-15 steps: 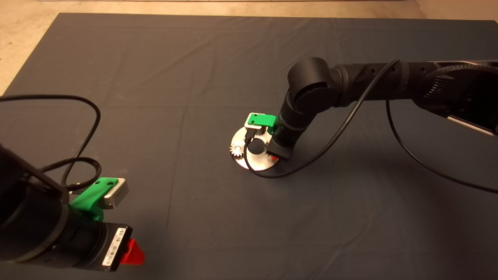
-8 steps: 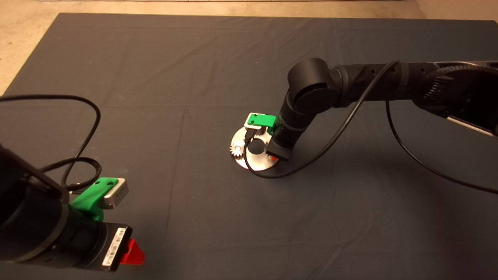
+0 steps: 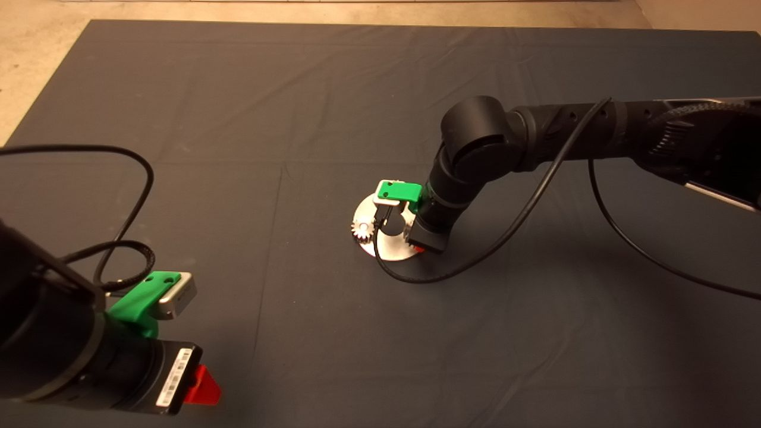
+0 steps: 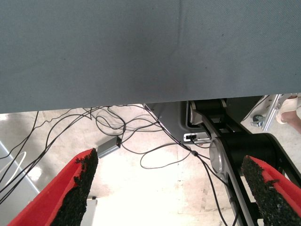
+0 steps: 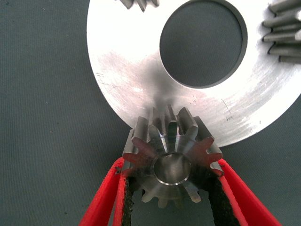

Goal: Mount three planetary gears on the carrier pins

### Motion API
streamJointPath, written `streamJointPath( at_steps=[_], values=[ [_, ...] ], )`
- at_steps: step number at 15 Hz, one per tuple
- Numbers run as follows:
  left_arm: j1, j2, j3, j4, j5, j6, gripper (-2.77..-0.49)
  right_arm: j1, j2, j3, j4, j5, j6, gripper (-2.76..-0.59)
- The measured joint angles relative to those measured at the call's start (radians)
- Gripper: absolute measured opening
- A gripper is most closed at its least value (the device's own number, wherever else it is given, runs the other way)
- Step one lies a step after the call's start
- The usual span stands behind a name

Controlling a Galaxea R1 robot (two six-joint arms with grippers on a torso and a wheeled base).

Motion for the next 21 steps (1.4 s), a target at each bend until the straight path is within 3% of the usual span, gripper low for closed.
streamJointPath(
  at_steps=[10,15,21],
  values=[
    [0.000,0.000,0.000,0.000,0.000,0.000,-1.09,0.000,-0.007,0.001,-0.001,0.000,0.000,-2.42],
    [0.000,0.000,0.000,0.000,0.000,0.000,-1.09,-0.019,-0.007,0.001,-0.018,0.000,0.004,-2.42],
    [0.009,0.000,0.000,0.000,0.000,0.000,-1.09,-0.019,-0.004,-0.006,-0.018,0.000,0.004,-2.41]
  ],
)
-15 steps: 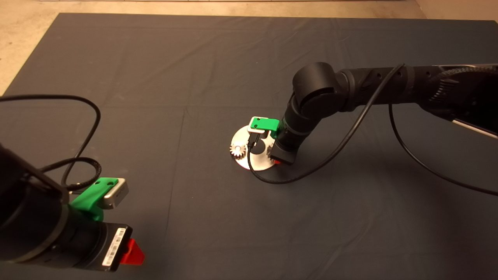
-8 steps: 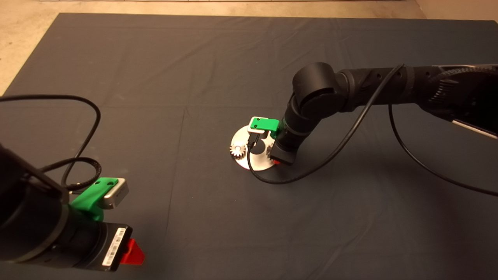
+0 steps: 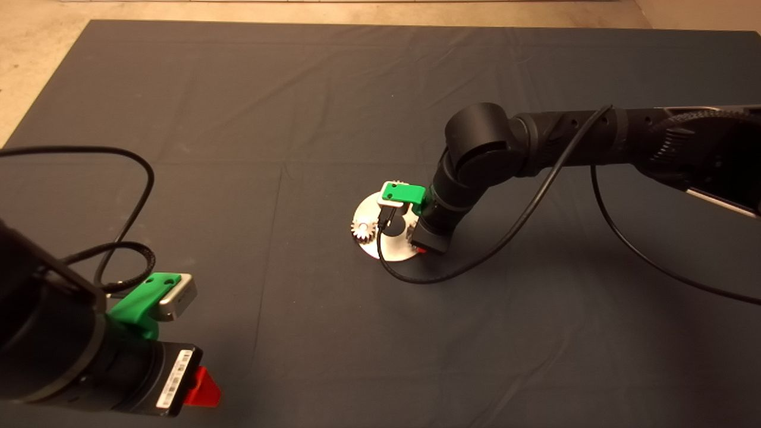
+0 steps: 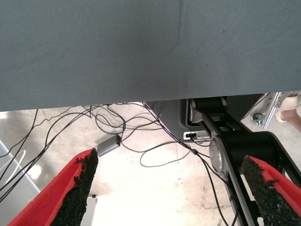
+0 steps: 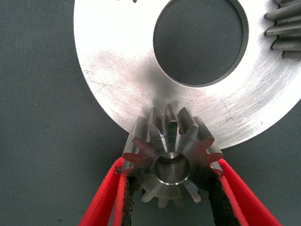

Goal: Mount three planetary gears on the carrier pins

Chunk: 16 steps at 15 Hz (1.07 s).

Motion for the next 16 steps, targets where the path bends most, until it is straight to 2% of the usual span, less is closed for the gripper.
streamJointPath(
  at_steps=[11,15,16],
  values=[
    [0.005,0.000,0.000,0.000,0.000,0.000,-1.09,0.000,0.000,0.000,0.000,0.000,0.000,-2.38],
    [0.005,0.000,0.000,0.000,0.000,0.000,-1.09,0.000,-0.001,0.000,0.000,0.001,0.000,-2.30],
    [0.005,0.000,0.000,0.000,0.000,0.000,-1.09,0.000,0.000,0.000,0.000,0.002,0.000,-2.21]
  ],
)
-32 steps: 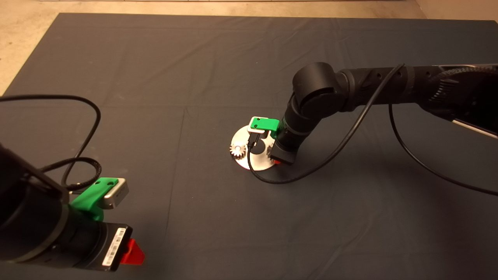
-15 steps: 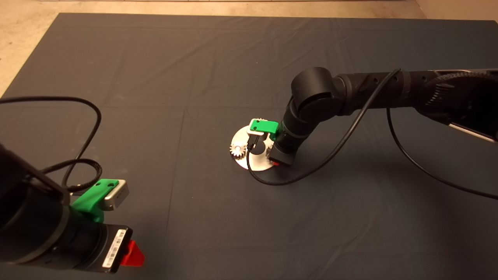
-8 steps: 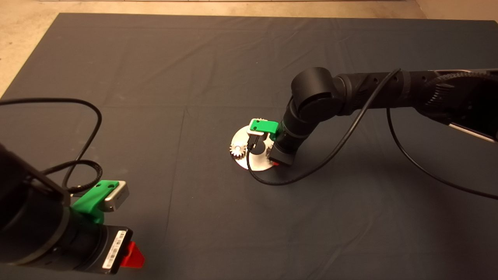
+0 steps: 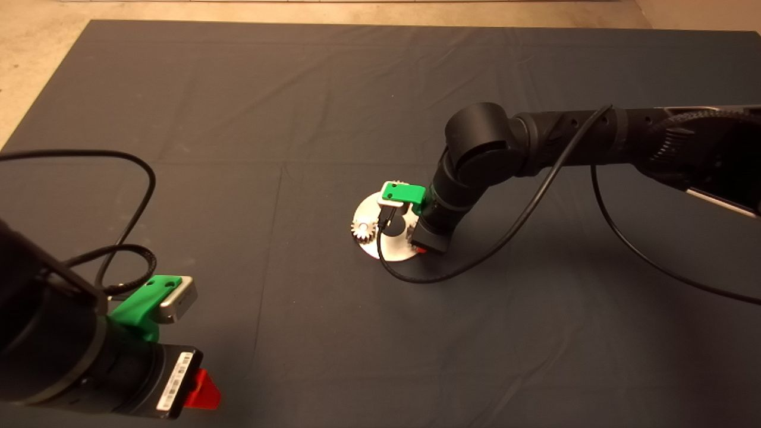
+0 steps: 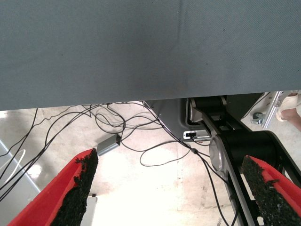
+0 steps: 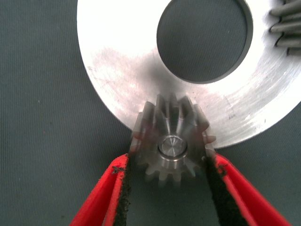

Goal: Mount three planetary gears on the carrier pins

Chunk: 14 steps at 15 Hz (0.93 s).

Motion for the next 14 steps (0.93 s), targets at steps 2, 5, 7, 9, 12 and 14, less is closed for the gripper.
streamJointPath(
  at_steps=[2,5,7,9,12,14],
  values=[
    [0.000,0.000,0.000,0.000,0.000,0.000,-1.09,0.000,0.000,0.000,0.000,0.001,0.000,-2.20],
    [0.000,0.000,0.000,0.000,0.000,0.000,-1.09,0.000,0.000,0.001,0.000,0.000,0.002,-2.07],
    [0.000,0.000,0.000,0.000,0.000,0.000,-1.09,0.003,0.000,0.030,0.000,-0.010,0.020,-2.06],
    [0.000,0.000,0.000,0.000,0.000,0.000,-1.09,0.019,-0.001,0.088,0.001,-0.012,0.052,-1.92],
    [0.000,0.000,0.000,0.000,0.000,0.000,-1.09,0.132,-0.012,0.216,0.024,-0.008,0.143,-1.86],
    [0.000,0.000,0.000,0.000,0.001,0.000,-1.09,0.241,-0.049,0.270,0.073,-0.010,0.188,-1.76]
  ],
)
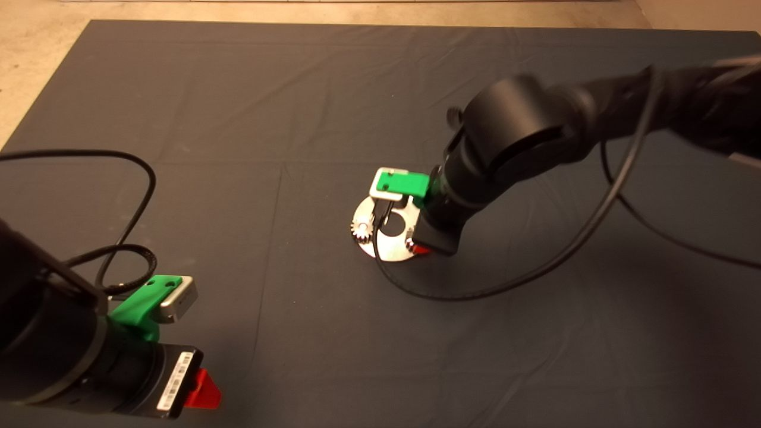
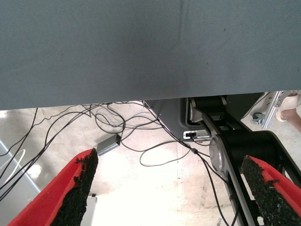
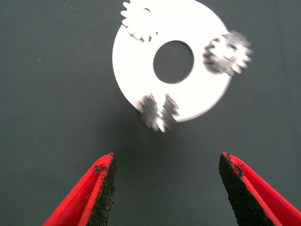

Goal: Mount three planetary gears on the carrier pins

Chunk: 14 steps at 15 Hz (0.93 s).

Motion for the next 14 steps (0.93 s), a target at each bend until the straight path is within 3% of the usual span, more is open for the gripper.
streamJointPath(
  at_steps=[1,5,7,8,11,12,14],
  values=[
    [0.000,0.000,0.000,0.000,-0.001,0.000,-1.09,0.035,-0.032,0.027,0.030,-0.005,0.018,-1.75],
    [0.000,-0.001,0.000,0.000,-0.001,0.009,-0.92,0.054,-0.304,0.200,0.107,-0.035,0.103,-1.55],
    [0.000,-0.011,0.000,0.000,-0.001,0.016,-0.79,0.073,-0.416,0.256,0.186,-0.034,0.156,-1.47],
    [0.000,-0.020,0.000,0.000,-0.001,0.020,-0.70,0.080,-0.479,0.265,0.228,-0.032,0.200,-1.47],
    [0.000,-0.027,0.000,0.001,0.000,0.030,-0.64,0.086,-0.653,0.323,0.298,-0.034,0.399,-1.34],
    [0.000,-0.023,0.000,0.001,0.000,0.036,-0.56,0.087,-0.697,0.370,0.322,-0.042,0.442,-1.33],
    [0.000,-0.005,0.000,0.002,-0.001,0.043,-0.50,0.089,-0.780,0.454,0.379,-0.034,0.486,-1.18]
  ],
)
